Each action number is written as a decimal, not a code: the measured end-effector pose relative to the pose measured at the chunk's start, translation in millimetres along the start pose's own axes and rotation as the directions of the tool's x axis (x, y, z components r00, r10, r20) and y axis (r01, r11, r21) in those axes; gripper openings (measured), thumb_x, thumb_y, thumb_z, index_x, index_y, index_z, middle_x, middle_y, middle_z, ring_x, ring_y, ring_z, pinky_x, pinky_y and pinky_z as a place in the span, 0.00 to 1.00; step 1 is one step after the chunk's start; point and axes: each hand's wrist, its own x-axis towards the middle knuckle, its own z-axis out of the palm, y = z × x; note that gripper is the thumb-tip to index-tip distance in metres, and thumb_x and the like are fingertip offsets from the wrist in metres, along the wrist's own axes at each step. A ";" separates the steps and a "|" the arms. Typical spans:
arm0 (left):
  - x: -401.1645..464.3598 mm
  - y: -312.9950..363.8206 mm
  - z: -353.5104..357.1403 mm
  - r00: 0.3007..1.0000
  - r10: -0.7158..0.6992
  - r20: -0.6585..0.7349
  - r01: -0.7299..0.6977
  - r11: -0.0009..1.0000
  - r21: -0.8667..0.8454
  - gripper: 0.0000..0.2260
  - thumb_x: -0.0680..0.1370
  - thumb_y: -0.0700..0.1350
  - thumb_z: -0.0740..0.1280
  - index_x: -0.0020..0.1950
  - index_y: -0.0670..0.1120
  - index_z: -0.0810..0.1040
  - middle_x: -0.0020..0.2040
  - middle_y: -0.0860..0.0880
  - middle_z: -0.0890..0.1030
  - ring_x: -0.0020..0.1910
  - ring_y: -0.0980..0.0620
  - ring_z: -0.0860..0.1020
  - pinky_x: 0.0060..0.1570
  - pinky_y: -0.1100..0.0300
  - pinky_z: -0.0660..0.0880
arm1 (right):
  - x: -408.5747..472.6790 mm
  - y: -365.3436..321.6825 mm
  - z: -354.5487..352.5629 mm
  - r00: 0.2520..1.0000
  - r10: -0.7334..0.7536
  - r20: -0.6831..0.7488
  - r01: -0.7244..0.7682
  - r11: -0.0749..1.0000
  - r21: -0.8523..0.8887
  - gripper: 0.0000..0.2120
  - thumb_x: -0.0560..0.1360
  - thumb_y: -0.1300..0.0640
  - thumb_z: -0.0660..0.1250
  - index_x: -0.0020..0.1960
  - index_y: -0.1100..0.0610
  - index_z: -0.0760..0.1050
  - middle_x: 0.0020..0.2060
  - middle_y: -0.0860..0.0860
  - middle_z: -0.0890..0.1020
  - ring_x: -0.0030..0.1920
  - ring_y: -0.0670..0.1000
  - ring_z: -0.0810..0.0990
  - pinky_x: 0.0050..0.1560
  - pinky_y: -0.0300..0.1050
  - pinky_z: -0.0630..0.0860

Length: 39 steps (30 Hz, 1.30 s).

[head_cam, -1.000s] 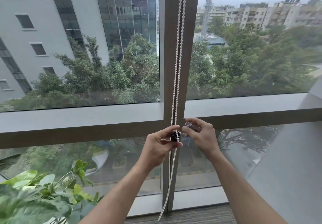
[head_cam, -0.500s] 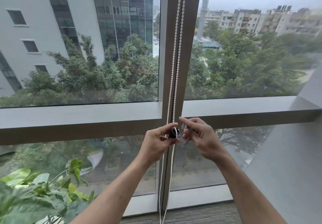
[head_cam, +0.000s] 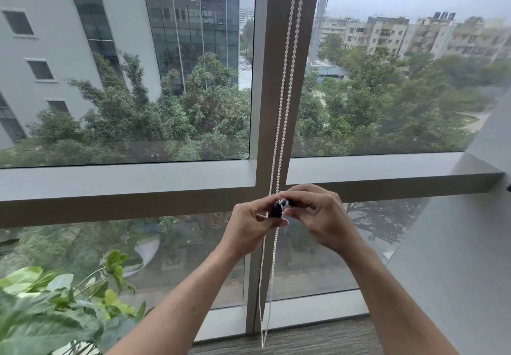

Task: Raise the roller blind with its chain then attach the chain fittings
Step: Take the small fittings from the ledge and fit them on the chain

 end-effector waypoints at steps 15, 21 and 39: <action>-2.9 11.5 -5.5 0.997 0.037 0.066 -0.041 0.997 0.069 0.21 0.68 0.49 0.76 0.57 0.67 0.80 0.49 0.57 0.86 0.44 0.57 0.80 0.49 0.50 0.82 | 4.2 -14.9 -6.6 0.994 -0.057 0.089 0.069 0.988 -0.136 0.17 0.70 0.68 0.75 0.57 0.58 0.83 0.51 0.49 0.84 0.52 0.45 0.82 0.55 0.31 0.75; -3.1 10.9 -7.4 0.997 0.026 0.078 -0.033 0.995 0.091 0.21 0.68 0.48 0.77 0.57 0.67 0.81 0.47 0.51 0.87 0.41 0.57 0.78 0.48 0.55 0.81 | 3.7 -17.6 -8.6 0.991 -0.048 0.125 0.066 0.988 -0.143 0.17 0.73 0.68 0.72 0.60 0.58 0.82 0.52 0.45 0.83 0.53 0.41 0.80 0.56 0.28 0.73; -1.7 18.6 -10.1 0.988 -0.029 0.149 0.042 0.995 -0.085 0.12 0.70 0.36 0.76 0.53 0.41 0.83 0.40 0.37 0.80 0.39 0.52 0.76 0.41 0.58 0.81 | 9.3 -24.3 -16.2 0.987 -0.025 0.157 0.040 0.995 -0.093 0.16 0.73 0.70 0.71 0.58 0.57 0.83 0.53 0.48 0.85 0.55 0.43 0.83 0.58 0.38 0.78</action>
